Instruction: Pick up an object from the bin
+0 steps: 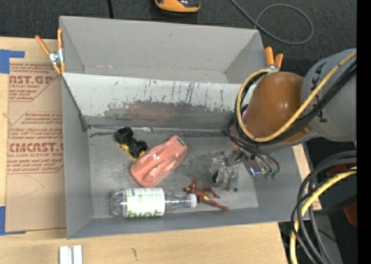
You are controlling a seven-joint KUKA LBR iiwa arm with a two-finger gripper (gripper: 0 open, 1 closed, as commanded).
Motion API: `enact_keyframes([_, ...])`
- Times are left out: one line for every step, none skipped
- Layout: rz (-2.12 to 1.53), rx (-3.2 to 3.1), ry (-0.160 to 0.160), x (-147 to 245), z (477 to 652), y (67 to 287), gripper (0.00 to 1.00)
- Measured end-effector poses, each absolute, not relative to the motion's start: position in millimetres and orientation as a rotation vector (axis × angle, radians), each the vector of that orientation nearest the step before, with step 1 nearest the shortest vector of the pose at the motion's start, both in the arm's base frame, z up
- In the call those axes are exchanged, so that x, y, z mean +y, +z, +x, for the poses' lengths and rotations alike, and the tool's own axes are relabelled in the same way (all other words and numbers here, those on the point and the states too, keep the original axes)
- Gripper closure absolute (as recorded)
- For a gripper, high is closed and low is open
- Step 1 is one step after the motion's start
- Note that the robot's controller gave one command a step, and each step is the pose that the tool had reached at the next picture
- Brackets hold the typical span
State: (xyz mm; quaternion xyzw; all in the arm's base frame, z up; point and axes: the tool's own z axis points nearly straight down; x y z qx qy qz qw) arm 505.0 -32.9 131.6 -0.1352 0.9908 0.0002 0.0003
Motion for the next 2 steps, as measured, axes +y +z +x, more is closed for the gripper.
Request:
enact_keyframes([-0.43, 3.114, 0.003, -47, 492.7, 166, 1.0])
enact_keyframes([-0.416, 3.117, 0.001, -55, 504.1, 222, 1.0])
